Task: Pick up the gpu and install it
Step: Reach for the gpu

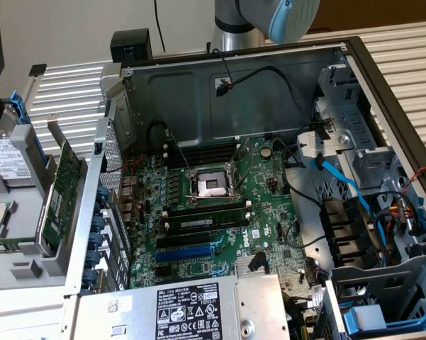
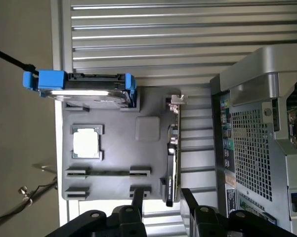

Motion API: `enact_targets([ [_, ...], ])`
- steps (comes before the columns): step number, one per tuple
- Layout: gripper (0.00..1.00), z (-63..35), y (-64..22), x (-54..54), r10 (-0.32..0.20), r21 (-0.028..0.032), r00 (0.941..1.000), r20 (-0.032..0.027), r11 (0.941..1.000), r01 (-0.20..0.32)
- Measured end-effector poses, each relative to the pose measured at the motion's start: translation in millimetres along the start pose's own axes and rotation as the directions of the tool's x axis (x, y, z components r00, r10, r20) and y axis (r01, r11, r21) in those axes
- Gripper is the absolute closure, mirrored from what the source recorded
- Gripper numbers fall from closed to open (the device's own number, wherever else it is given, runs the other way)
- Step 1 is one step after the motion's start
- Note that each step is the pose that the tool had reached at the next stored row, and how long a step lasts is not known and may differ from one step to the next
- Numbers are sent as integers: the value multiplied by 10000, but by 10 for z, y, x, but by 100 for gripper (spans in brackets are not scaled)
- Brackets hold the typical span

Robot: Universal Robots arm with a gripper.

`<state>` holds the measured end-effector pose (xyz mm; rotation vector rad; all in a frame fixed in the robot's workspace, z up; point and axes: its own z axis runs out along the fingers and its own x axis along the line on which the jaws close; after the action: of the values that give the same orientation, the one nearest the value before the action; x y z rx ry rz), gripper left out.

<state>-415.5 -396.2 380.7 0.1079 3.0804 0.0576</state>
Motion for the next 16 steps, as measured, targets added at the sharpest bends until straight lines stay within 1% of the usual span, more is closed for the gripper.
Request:
enact_targets([
  [2,58,18,-3,1,-2,-3,10000,73,10000,2],
  [4,58,45,-10,4,-2,-5,9999,109,10000,2],
  [7,58,90,-23,13,-3,-8,9999,146,10000,3],
  [10,58,100,-31,42,-5,-9,9999,155,10000,5],
  [12,58,129,-40,57,-5,-10,9999,169,10000,6],
  [14,58,159,-68,61,-5,-10,9998,188,10000,5],
  [16,58,187,-112,59,-6,-13,9998,221,10000,7],
])
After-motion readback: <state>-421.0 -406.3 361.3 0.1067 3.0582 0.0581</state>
